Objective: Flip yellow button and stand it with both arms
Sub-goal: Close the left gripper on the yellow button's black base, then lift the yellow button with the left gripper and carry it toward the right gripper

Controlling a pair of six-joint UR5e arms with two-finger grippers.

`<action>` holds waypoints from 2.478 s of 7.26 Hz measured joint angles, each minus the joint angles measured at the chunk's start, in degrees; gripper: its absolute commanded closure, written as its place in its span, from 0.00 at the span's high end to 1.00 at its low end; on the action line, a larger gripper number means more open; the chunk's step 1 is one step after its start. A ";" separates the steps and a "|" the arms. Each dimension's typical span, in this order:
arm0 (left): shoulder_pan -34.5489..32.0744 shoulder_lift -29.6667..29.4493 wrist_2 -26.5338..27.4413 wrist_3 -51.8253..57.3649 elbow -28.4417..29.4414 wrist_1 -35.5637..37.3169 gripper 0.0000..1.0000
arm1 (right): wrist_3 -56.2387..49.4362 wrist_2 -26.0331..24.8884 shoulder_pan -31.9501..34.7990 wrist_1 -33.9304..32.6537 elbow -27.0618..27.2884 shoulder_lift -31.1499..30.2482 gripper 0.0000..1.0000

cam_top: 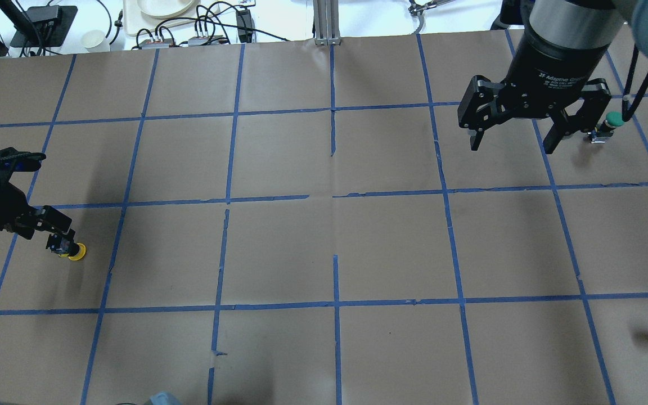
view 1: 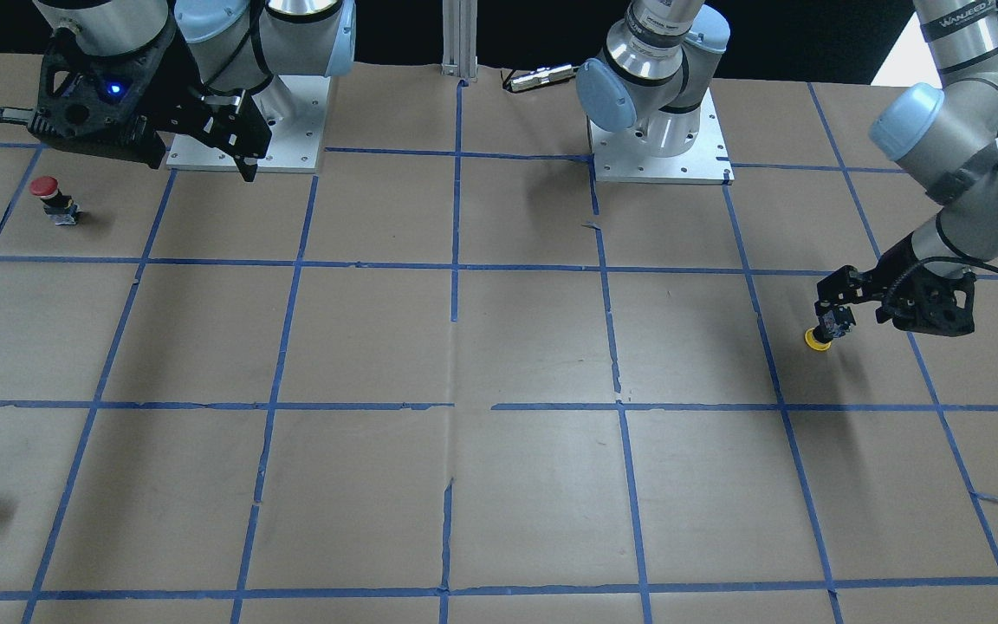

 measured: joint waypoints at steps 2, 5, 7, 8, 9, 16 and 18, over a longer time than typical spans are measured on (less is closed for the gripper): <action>0.11 -0.97 -0.18 0.20 -1.14 2.01 0.90 | 0.00 -0.01 0.00 -0.01 -0.01 -0.01 1.00; 0.13 -1.84 0.19 -0.54 -1.01 2.61 0.24 | -0.13 -0.16 -0.03 -0.97 -0.03 -0.04 1.00; 0.09 -1.71 0.26 -0.73 -0.72 2.59 0.07 | -0.13 0.48 -0.08 -1.15 -0.14 -0.07 1.00; 0.06 -1.63 0.22 -0.82 -0.28 2.44 0.05 | -0.17 0.51 -0.08 -1.38 -0.19 -0.07 1.00; 0.03 -1.57 0.16 -0.92 0.36 2.08 0.01 | -0.17 0.26 -0.02 -1.59 -0.14 0.00 1.00; -9.92 2.16 -23.80 -1.08 11.19 -24.21 0.00 | 0.74 0.99 -2.59 -1.73 -0.05 0.57 1.00; -12.23 1.48 -38.31 -1.17 10.05 -28.43 0.01 | 0.92 1.24 -3.32 -1.60 -0.06 0.63 1.00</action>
